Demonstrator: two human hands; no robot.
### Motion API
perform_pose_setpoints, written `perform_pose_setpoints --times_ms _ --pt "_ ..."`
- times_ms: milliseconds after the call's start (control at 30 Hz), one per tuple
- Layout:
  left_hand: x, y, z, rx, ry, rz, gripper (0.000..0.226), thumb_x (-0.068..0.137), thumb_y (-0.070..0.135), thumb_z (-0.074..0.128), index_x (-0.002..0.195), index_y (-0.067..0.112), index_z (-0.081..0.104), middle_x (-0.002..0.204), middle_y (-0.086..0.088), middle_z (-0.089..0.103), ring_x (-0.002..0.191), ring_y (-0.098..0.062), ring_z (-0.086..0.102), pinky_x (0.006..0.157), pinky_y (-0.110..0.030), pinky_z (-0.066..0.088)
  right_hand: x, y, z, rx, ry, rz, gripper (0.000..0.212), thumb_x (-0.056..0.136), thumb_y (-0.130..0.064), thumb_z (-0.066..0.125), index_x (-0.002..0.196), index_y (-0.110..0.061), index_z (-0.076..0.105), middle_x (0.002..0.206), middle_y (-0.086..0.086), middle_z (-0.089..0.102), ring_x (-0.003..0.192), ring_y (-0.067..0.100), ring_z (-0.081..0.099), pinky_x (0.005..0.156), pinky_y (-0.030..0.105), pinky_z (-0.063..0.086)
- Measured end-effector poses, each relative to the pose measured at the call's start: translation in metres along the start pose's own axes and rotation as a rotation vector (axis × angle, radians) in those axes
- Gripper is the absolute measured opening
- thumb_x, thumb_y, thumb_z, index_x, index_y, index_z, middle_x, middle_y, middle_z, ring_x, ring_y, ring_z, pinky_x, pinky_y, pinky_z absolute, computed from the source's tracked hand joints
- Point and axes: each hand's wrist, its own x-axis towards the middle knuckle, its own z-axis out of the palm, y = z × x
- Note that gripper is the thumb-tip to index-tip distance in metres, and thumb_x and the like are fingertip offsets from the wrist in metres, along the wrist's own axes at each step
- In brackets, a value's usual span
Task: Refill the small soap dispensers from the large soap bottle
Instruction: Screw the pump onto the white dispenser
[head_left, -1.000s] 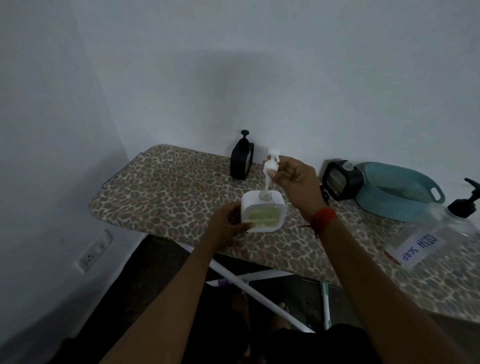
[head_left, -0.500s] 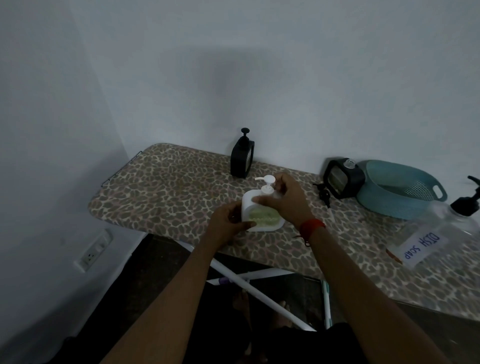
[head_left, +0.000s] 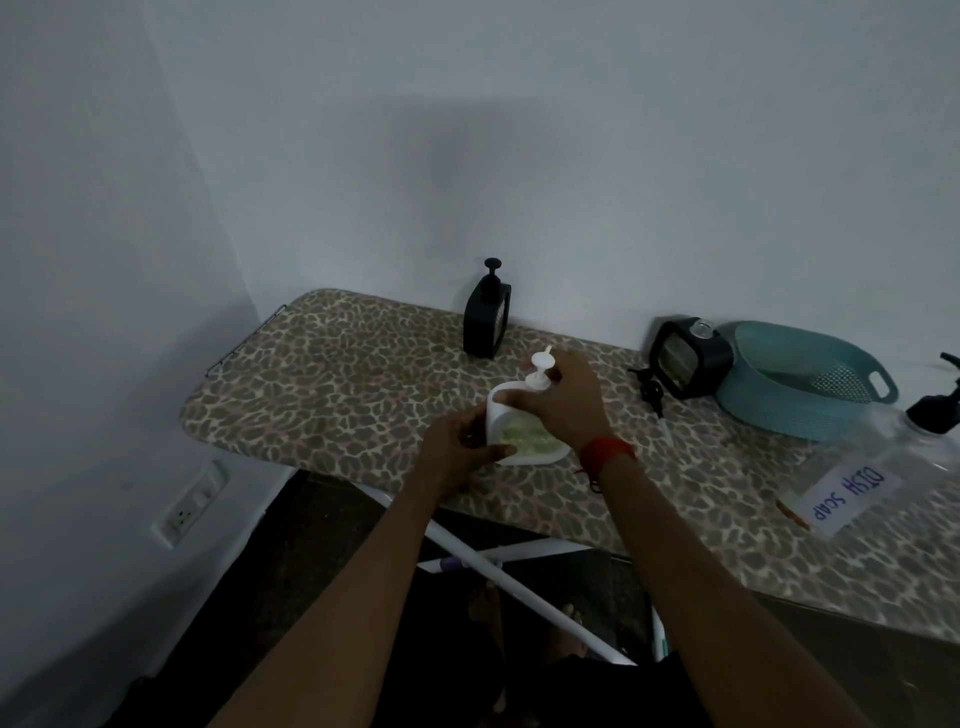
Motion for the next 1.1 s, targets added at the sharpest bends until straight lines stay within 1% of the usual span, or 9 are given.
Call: perform_pose_setpoints --times_ms 100,167,267,433,600,767,867,967,1100 --pt "-0.001 0.002 0.000 -0.023 0.005 -0.009 0.059 0.074 0.020 0.086 0.128 0.024 0.063 0.111 0.012 0.072 0.099 0.001 0.069 0.082 -0.016 0.055 0.003 0.005 -0.014 0.101 -0.125 0.022 0.041 0.079 -0.024 0.083 0.108 0.000 0.067 0.102 0.013 0.067 0.089 0.019 0.059 0.072 0.016 0.044" --pt "-0.001 0.001 0.001 -0.027 0.006 -0.006 0.062 0.074 0.020 0.086 0.130 0.024 0.061 0.109 0.019 0.072 0.099 0.003 0.068 0.080 -0.013 0.053 0.001 0.016 -0.033 0.264 -0.302 0.020 0.035 0.087 -0.020 0.075 0.120 -0.011 0.068 0.115 0.006 0.071 0.106 0.023 0.066 0.088 0.028 0.054" --pt "-0.001 0.001 0.000 -0.014 0.002 0.002 0.062 0.074 0.023 0.086 0.130 0.031 0.060 0.104 0.028 0.070 0.101 0.001 0.068 0.083 -0.016 0.055 -0.005 0.024 -0.046 0.420 -0.364 0.015 0.034 0.089 -0.008 0.071 0.121 -0.017 0.068 0.126 0.003 0.069 0.119 0.018 0.063 0.101 0.038 0.051" --pt "-0.001 0.002 0.001 -0.018 -0.002 -0.008 0.057 0.074 0.021 0.085 0.122 0.039 0.060 0.100 0.030 0.070 0.098 0.002 0.069 0.078 -0.013 0.054 -0.001 0.013 -0.022 0.147 -0.101 0.042 0.036 0.070 -0.024 0.090 0.096 -0.005 0.075 0.095 0.008 0.069 0.089 0.017 0.063 0.079 0.034 0.050" --pt "-0.002 0.004 0.001 -0.018 -0.012 -0.007 0.053 0.077 0.016 0.083 0.118 0.040 0.062 0.100 0.028 0.072 0.097 0.002 0.069 0.077 -0.012 0.053 -0.001 0.008 -0.007 0.089 -0.052 0.131 0.056 0.068 -0.037 0.090 0.110 -0.005 0.070 0.110 0.012 0.063 0.102 0.024 0.060 0.091 0.040 0.051" --pt "-0.002 0.004 0.001 -0.037 -0.001 0.020 0.057 0.076 0.017 0.084 0.126 0.033 0.061 0.108 0.021 0.072 0.101 0.000 0.069 0.080 -0.013 0.053 -0.004 0.033 -0.038 0.448 -0.348 0.042 0.035 0.088 -0.013 0.072 0.123 -0.011 0.069 0.127 0.000 0.068 0.119 0.014 0.062 0.102 0.040 0.051" --pt "-0.002 0.005 0.001 -0.018 -0.006 0.028 0.056 0.076 0.020 0.084 0.125 0.033 0.061 0.104 0.027 0.071 0.099 0.001 0.069 0.079 -0.013 0.053 -0.004 0.033 -0.035 0.373 -0.294 0.018 0.034 0.088 -0.010 0.073 0.121 -0.006 0.069 0.124 -0.001 0.069 0.116 0.009 0.063 0.101 0.035 0.052" --pt "-0.001 0.002 0.001 -0.028 0.003 0.018 0.059 0.075 0.021 0.085 0.130 0.025 0.063 0.111 0.016 0.073 0.103 -0.006 0.069 0.086 -0.023 0.057 -0.003 0.023 -0.022 0.323 -0.148 0.054 0.035 0.079 -0.012 0.082 0.112 -0.006 0.074 0.107 0.008 0.075 0.099 0.019 0.070 0.088 0.035 0.057" --pt "0.001 -0.002 0.001 -0.049 0.013 -0.010 0.060 0.075 0.019 0.085 0.130 0.022 0.063 0.110 0.013 0.073 0.103 -0.009 0.070 0.083 -0.023 0.057 -0.004 0.019 -0.015 0.364 -0.077 0.097 0.033 0.074 -0.010 0.086 0.105 -0.006 0.076 0.099 0.003 0.076 0.092 0.011 0.071 0.082 0.026 0.057"
